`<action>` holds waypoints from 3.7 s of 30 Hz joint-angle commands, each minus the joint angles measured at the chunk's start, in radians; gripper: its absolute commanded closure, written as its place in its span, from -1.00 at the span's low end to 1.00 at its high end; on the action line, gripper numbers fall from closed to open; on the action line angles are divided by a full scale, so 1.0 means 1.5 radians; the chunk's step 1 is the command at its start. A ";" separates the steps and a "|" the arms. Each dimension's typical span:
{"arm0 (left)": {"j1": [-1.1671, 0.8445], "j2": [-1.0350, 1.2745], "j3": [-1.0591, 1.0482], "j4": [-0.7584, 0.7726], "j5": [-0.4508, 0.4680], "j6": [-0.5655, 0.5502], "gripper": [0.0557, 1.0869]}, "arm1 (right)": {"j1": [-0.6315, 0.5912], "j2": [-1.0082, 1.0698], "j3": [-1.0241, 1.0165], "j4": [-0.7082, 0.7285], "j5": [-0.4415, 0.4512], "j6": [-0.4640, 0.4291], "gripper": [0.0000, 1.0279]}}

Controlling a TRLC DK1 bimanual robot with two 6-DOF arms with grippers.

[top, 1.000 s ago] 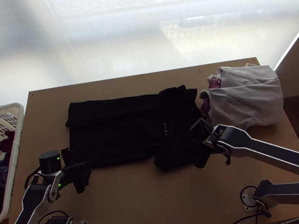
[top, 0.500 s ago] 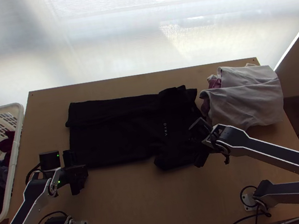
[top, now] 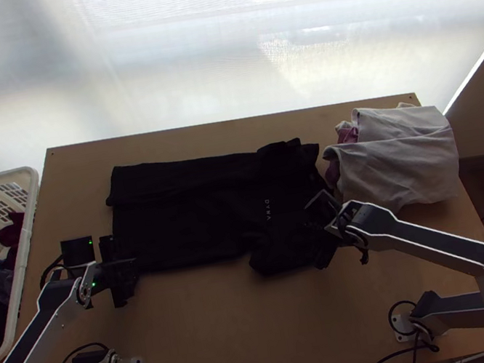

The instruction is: Fold the t-shirt

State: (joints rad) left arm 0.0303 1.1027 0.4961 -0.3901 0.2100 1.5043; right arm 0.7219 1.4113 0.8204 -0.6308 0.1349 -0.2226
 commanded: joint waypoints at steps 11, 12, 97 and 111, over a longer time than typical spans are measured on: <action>0.010 0.051 0.032 0.012 -0.002 -0.019 0.34 | -0.020 0.019 -0.023 0.090 -0.010 -0.052 0.52; 0.010 0.051 0.033 0.011 -0.002 -0.023 0.34 | -0.020 0.020 -0.025 0.092 -0.013 -0.053 0.61; 0.103 0.067 0.168 -0.151 0.036 -0.012 0.93 | -0.200 0.021 0.190 -0.228 -0.221 -0.101 0.95; 0.033 0.185 0.212 -0.013 0.027 -0.019 0.93 | -0.197 0.083 0.218 -0.224 -0.222 -0.087 0.95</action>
State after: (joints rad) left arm 0.1173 1.2995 0.7639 -0.4816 0.2512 1.4849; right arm 0.4248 1.5066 1.1297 -0.9695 -0.1959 -0.3668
